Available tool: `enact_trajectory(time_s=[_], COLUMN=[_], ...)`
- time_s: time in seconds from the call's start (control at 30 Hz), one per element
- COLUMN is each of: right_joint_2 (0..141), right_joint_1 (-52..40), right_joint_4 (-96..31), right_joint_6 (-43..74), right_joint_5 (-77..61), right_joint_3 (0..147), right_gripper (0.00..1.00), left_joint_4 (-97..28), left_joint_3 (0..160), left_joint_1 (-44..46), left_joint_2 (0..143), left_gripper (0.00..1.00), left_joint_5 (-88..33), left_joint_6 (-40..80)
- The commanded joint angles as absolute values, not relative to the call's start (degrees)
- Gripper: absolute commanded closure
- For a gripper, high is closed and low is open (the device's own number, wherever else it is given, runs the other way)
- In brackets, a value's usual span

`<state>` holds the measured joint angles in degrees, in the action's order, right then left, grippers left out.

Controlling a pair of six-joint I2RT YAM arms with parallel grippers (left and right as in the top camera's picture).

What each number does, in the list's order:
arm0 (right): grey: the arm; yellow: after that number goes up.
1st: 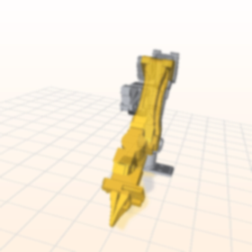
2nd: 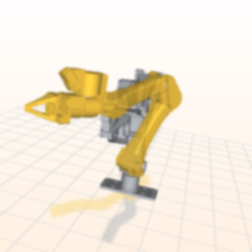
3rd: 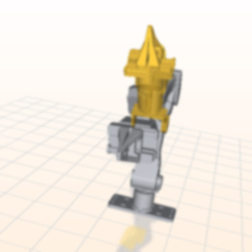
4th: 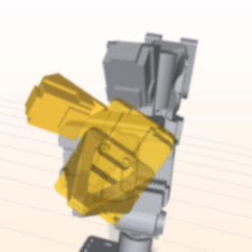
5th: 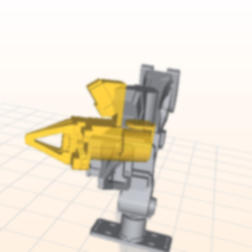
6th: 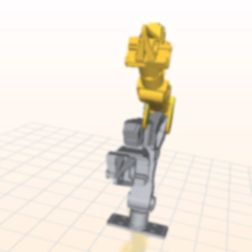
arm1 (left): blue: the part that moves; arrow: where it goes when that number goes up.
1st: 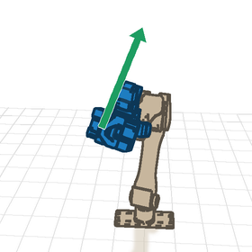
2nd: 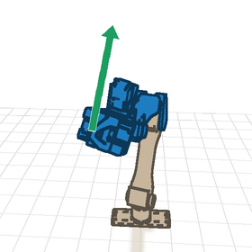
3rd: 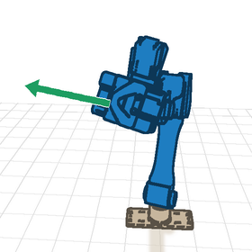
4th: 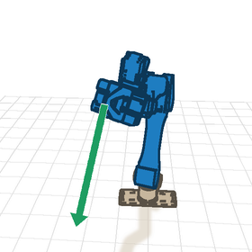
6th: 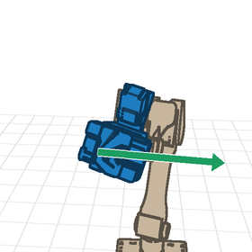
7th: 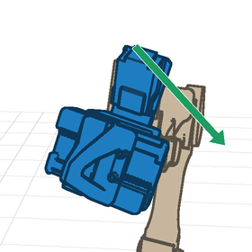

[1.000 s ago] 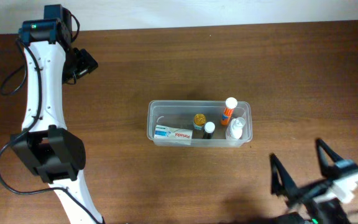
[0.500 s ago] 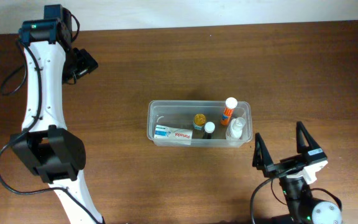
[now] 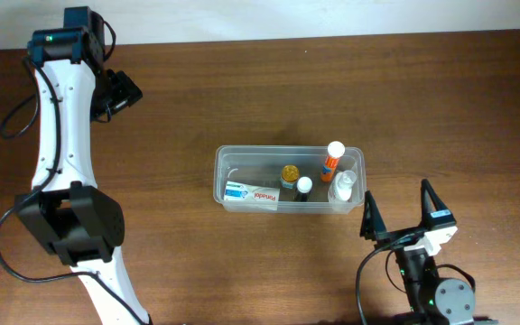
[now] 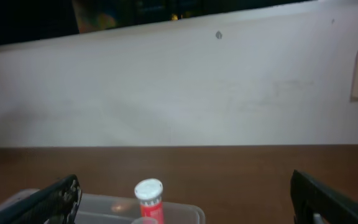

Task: Pack container

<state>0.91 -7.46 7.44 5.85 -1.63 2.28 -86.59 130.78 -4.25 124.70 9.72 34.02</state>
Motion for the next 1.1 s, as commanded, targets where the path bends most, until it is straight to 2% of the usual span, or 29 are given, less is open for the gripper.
enact_trajectory(time_s=[0.0, 0.27, 0.53, 1.07], right_joint_2=[0.2, 0.2, 0.2, 0.3], right_joint_1=[-7.0, -7.0, -7.0, -7.0], right_joint_4=[7.8, 3.0, -4.2, -3.9], right_joint_6=[4.7, -0.5, -0.4, -0.4], right_joint_5=[-0.8, -1.9, -5.7, -5.6], right_joint_3=[0.5, 0.3, 0.3, 0.3], right_gripper=[0.02, 0.02, 0.02, 0.02], left_joint_4=[-86.6, -86.6, -86.6, -86.6], left_joint_3=[131.4, 131.4, 131.4, 131.4], left_joint_1=[-4.4, -4.4, -4.4, -4.4], left_joint_2=[123.1, 123.1, 123.1, 123.1], left_gripper=[0.01, 0.01, 0.01, 0.0], left_joint_5=[10.3, 10.3, 10.3, 10.3], left_joint_6=[33.3, 33.3, 33.3, 33.3])
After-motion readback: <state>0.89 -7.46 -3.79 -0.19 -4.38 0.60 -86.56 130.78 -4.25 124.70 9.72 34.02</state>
